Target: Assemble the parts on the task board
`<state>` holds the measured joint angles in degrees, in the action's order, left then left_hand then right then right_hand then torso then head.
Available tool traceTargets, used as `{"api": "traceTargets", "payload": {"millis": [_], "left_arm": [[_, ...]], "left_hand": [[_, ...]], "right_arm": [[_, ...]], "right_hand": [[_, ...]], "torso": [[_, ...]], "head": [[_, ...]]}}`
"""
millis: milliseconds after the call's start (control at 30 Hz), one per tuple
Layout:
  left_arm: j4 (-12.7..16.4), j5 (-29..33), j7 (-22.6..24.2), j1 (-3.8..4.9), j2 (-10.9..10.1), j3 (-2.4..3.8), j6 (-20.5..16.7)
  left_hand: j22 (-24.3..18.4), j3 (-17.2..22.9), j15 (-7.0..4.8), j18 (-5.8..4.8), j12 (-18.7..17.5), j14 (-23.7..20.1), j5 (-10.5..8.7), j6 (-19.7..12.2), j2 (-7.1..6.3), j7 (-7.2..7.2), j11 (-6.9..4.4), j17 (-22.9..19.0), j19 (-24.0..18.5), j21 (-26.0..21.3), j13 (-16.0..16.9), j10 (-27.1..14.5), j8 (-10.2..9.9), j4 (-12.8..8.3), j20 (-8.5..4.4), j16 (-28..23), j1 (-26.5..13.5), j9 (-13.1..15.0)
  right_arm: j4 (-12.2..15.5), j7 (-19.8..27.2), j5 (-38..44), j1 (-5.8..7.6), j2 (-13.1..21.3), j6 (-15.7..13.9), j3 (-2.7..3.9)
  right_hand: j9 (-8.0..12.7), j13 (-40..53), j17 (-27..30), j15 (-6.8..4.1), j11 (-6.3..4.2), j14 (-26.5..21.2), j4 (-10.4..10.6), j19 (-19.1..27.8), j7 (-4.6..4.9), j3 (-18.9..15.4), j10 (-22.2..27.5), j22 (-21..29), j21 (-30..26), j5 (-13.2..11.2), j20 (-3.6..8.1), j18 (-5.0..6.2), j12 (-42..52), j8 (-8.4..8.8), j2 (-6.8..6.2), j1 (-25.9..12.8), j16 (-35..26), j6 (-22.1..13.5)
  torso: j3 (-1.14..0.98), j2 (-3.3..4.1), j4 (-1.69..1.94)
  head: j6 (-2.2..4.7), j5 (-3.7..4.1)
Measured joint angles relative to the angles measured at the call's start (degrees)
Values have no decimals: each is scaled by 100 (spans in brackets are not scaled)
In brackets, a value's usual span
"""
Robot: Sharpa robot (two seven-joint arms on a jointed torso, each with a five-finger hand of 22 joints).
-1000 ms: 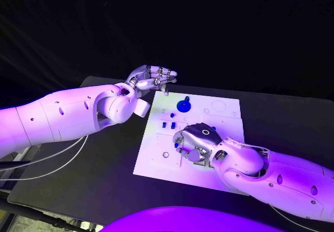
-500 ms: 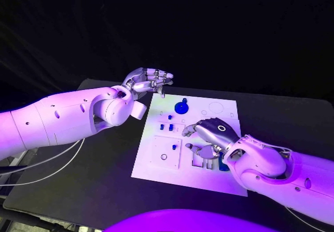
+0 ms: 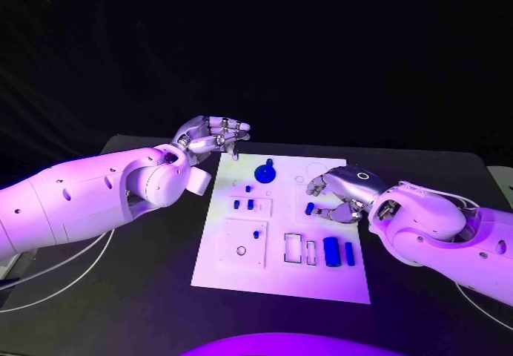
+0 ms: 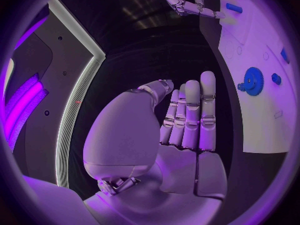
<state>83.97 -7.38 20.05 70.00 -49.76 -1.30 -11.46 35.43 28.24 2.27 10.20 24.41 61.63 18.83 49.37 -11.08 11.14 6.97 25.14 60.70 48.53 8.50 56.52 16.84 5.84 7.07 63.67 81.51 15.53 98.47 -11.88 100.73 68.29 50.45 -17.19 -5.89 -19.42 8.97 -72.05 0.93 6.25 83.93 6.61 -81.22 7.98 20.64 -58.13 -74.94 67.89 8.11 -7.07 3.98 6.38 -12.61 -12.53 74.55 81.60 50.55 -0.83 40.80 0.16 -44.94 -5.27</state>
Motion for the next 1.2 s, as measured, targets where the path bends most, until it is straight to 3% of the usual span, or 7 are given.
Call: {"api": "traceTargets", "payload": {"millis": [333,467,600,867,1000,1133,1200], "left_arm": [[-4,0,-3,0,-3,-4,13],[-6,0,-5,0,-8,-4,15],[-8,0,-6,0,-11,-4,17],[-13,0,-10,0,-18,-4,23],[-16,0,-14,0,-20,-4,26],[-18,0,-18,0,-20,-4,29],[-19,0,-19,0,-19,-4,30]], "left_hand": [[0,0,0,0,0,0,0,0,0,0,0,0,0,0,-1,0,0,0,0,0,0,0],[0,0,0,0,0,0,0,0,0,0,0,1,0,0,-1,0,0,0,0,0,0,0],[0,0,0,0,0,0,0,0,0,0,0,-5,0,0,2,0,0,0,0,0,0,0],[0,0,0,0,0,0,0,0,0,0,0,-6,0,0,7,0,0,0,0,0,0,1],[0,0,0,0,0,0,0,0,0,0,0,-6,0,0,7,0,0,0,0,0,0,1],[0,0,0,0,0,0,0,0,0,0,0,-6,0,0,6,0,0,0,0,0,0,1],[0,0,0,0,0,0,0,0,0,0,0,-6,0,0,6,0,0,0,0,0,0,1]], "right_arm": [[-132,14,-74,11,-107,412,-24],[-177,19,-83,-1,-175,445,-34],[-205,24,-90,-21,-238,437,-39],[-244,27,-98,-37,-274,381,-40],[-259,25,-98,-40,-277,347,-41],[-266,19,-95,-42,-278,313,-41],[-267,17,-90,-43,-279,302,-41]], "right_hand": [[6,-12,-83,0,-1,0,89,-2,-20,-137,-2,1,63,-81,1,0,177,0,127,127,27,21],[6,-12,-176,0,-80,0,108,-96,-47,-118,-114,1,235,-82,31,0,288,0,195,239,74,47],[13,-25,-172,0,-122,0,170,-180,-40,61,-288,2,389,-223,73,0,348,0,258,301,77,125],[18,-43,-250,-57,-179,12,236,-250,-43,363,-533,2,602,-224,103,0,399,-9,309,352,100,253],[-46,-43,-291,-116,-221,10,204,-281,-68,698,-799,3,750,-446,133,0,437,-171,428,472,136,533],[-97,-31,-291,-131,-259,0,120,-271,-94,915,-919,3,835,-482,168,-4,422,-268,464,507,157,695],[-124,-29,-291,-158,-263,10,59,-278,-102,1003,-982,3,886,-502,175,-69,416,-300,479,522,157,743]], "torso": [[0,8,15],[0,9,16],[0,10,16],[2,7,14],[2,5,9],[1,3,7],[1,3,7]], "head": [[-18,24],[-30,12],[-34,2],[-78,-14],[-84,-18],[-85,-21],[-85,-21]]}}
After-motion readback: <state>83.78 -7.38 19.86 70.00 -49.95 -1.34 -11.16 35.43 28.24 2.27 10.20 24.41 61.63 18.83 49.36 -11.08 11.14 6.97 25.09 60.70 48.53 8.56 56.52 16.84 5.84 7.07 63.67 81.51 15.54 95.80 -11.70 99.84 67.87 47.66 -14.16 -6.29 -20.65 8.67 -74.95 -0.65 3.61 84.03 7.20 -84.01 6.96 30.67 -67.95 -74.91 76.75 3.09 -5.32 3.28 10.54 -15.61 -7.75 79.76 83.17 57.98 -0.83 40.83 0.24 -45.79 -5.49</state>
